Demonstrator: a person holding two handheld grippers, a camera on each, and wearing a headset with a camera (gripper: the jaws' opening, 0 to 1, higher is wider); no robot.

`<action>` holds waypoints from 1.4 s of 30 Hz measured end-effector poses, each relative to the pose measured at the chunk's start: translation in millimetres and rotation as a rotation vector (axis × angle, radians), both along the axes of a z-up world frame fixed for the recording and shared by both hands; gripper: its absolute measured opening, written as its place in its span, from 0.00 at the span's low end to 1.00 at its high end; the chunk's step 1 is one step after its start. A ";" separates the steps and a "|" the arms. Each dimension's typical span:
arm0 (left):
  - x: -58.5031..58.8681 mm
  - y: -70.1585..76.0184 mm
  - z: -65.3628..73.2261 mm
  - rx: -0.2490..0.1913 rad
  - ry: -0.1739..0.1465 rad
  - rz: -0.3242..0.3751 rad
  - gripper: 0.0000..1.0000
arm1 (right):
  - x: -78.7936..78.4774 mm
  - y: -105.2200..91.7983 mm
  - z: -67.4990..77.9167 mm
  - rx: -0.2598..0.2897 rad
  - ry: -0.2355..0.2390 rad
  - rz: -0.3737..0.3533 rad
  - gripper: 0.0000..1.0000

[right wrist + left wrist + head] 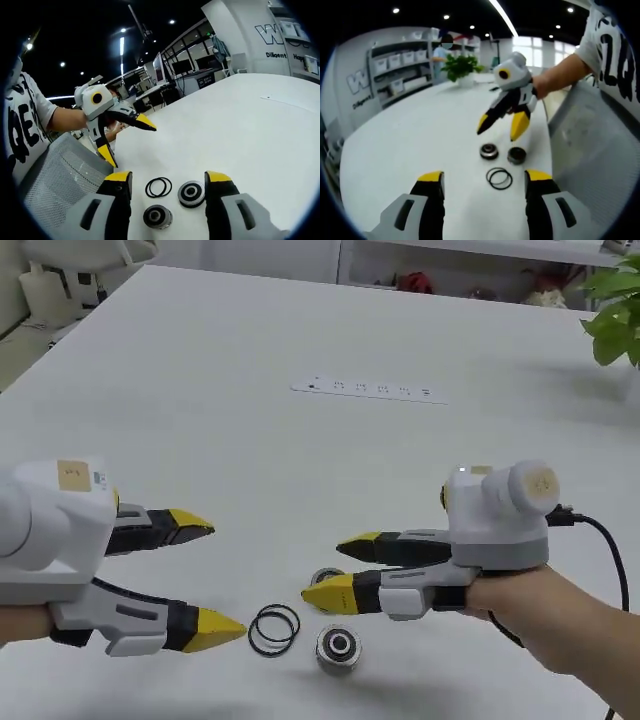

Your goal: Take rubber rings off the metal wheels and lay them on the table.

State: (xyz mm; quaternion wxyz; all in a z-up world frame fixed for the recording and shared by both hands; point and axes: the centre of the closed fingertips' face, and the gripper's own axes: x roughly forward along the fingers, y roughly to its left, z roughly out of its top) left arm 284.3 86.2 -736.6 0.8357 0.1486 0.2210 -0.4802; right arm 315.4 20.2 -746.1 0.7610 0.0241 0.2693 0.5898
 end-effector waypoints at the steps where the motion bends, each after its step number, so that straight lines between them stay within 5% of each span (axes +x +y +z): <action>1: 0.4 -0.6 0.2 0.002 -0.002 -0.002 0.66 | 1.2 -0.9 1.2 0.002 -0.008 -0.004 0.57; 15: 3.3 -0.9 0.3 0.004 -0.002 -0.003 0.66 | 12.3 -16.5 2.9 -0.025 -0.107 -0.027 0.63; 42: 19.6 -12.4 4.8 0.005 -0.018 -0.012 0.66 | 17.0 -44.1 -5.1 -0.107 -0.177 -0.022 0.66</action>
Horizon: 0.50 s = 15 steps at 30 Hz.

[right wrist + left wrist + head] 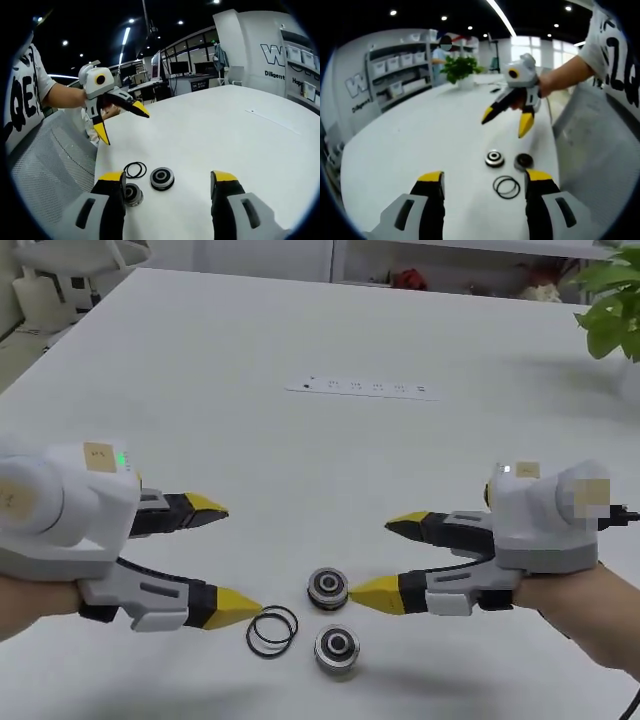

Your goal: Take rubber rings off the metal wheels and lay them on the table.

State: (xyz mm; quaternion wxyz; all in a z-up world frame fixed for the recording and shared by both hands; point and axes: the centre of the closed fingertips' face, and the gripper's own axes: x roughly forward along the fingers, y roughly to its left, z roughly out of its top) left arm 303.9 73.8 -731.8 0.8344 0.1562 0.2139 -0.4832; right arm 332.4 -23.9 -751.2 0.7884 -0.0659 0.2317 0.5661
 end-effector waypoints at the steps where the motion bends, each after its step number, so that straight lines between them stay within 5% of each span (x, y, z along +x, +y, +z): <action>1: 0.6 -0.3 -0.3 0.000 0.001 0.000 0.66 | 0.8 -0.9 -1.0 -0.004 -0.003 0.000 0.66; 15: 9.9 -8.5 -1.1 0.003 -0.001 -0.011 0.66 | 5.8 -9.7 -9.8 -0.033 -0.015 -0.002 0.64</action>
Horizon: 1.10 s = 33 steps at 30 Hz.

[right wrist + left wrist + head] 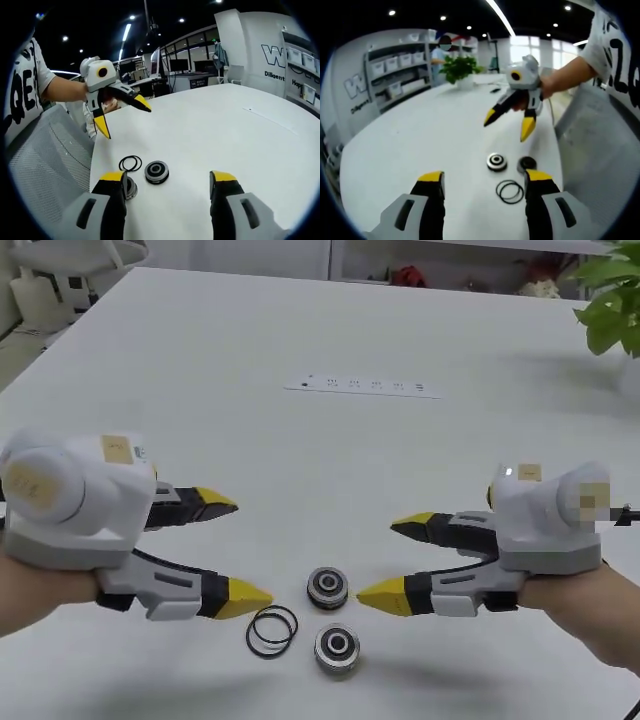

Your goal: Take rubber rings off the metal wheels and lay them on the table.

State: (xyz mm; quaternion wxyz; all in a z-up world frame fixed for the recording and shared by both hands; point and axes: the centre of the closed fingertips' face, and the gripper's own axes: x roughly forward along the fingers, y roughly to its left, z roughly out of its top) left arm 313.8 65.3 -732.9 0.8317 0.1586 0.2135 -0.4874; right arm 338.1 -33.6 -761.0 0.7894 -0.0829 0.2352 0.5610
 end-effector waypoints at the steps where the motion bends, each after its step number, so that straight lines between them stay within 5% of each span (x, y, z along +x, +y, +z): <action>1: 0.3 -0.5 -0.2 0.000 0.001 -0.001 0.66 | 0.2 -0.5 -0.7 -0.002 0.001 0.000 0.64; 33: 9.2 -22.8 -21.9 0.028 0.041 -0.047 0.63 | -6.1 6.6 -25.6 -0.032 0.019 0.045 0.48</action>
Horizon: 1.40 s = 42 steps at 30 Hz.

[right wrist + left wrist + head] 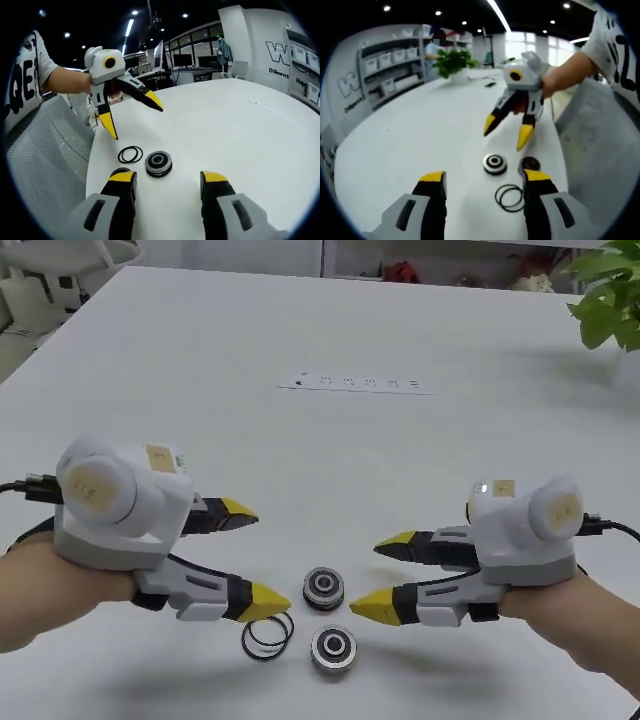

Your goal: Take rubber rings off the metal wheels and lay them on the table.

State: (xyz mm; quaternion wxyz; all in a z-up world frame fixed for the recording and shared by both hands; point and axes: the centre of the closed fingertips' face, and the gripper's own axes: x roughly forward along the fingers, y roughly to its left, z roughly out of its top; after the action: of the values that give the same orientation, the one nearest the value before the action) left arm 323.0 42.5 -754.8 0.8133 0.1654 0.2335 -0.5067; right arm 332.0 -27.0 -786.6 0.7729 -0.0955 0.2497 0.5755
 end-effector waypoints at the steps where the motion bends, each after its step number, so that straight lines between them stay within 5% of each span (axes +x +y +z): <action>1: 0.0 -1.3 -1.0 0.001 0.001 -0.003 0.63 | -1.1 1.5 -0.7 -0.001 0.000 0.006 0.47; 42: 0.5 -33.9 -29.8 0.026 0.062 -0.083 0.41 | -6.8 20.7 -19.5 -0.006 0.011 0.056 0.20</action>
State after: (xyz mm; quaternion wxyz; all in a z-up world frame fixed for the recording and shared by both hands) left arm 323.5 8.6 -784.6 0.7817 0.1699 0.2582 -0.5417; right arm 325.2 -6.3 -806.0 0.7548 -0.1016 0.2529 0.5966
